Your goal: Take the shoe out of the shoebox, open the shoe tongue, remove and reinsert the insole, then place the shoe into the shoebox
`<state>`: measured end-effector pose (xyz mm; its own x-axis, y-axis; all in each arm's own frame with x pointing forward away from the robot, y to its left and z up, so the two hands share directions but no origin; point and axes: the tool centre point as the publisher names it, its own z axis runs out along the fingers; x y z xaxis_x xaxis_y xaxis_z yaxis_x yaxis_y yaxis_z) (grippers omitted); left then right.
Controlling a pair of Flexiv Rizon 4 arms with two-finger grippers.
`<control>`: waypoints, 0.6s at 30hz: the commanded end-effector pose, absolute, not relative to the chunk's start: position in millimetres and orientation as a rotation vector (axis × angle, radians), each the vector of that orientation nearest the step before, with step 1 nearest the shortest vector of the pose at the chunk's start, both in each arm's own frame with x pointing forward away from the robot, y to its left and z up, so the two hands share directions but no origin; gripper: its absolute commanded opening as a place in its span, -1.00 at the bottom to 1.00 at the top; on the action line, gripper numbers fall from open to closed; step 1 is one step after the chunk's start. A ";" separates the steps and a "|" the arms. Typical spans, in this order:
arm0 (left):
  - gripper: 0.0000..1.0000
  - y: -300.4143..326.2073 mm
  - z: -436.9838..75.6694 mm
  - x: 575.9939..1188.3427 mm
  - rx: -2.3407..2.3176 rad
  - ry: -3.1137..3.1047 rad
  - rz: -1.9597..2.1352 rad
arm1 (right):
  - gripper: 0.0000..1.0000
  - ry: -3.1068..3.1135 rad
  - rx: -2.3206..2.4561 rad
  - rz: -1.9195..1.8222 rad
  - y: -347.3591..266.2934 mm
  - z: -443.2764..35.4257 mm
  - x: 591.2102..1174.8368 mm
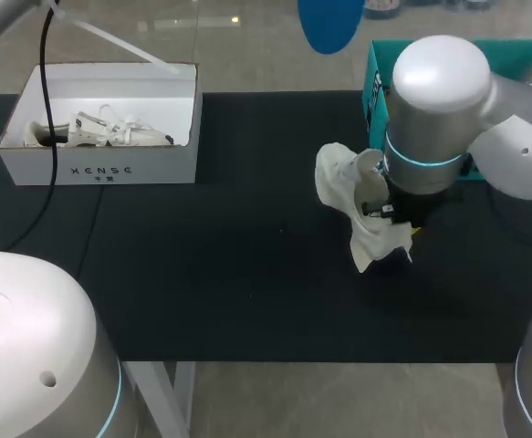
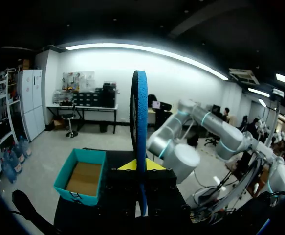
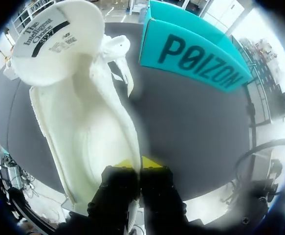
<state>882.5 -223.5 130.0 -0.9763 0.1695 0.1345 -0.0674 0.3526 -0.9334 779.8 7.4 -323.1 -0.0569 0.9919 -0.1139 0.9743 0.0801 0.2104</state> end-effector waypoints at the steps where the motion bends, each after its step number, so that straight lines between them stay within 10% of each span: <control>1: -1.00 -222.9 129.3 881.4 -0.091 -2.407 1.676 | -1.00 2.199 2.015 0.209 -0.9 -328.1 782.8; 18: -1.00 -222.9 129.3 881.4 -0.091 -2.407 1.676 | -1.00 2.164 2.065 0.147 4.6 -339.3 766.8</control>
